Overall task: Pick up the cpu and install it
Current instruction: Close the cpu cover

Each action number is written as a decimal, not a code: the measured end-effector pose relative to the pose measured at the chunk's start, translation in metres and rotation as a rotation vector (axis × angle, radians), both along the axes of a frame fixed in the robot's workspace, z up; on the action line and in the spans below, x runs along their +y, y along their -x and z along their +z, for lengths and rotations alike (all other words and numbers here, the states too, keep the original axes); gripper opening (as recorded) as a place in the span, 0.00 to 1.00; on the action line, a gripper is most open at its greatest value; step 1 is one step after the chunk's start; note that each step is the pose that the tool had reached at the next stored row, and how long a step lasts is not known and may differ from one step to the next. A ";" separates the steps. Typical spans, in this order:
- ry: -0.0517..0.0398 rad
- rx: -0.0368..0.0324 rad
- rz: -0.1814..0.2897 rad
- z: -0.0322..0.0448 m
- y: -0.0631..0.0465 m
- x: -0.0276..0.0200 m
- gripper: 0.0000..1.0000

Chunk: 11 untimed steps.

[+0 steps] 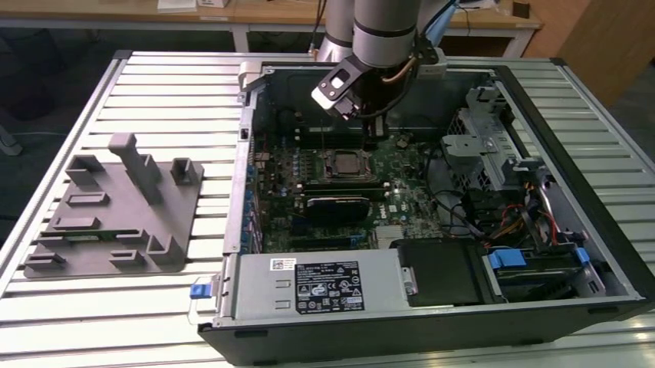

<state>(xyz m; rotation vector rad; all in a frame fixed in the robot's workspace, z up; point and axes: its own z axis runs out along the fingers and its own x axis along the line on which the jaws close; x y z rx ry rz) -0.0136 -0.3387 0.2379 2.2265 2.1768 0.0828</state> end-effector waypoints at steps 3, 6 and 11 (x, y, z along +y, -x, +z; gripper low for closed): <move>0.0085 0.0264 0.000 -0.0006 0.000 -0.0001 0.11; 0.0111 0.0325 0.000 -0.0007 0.000 -0.0001 0.11; 0.0110 0.0325 0.000 -0.0009 0.000 -0.0001 0.11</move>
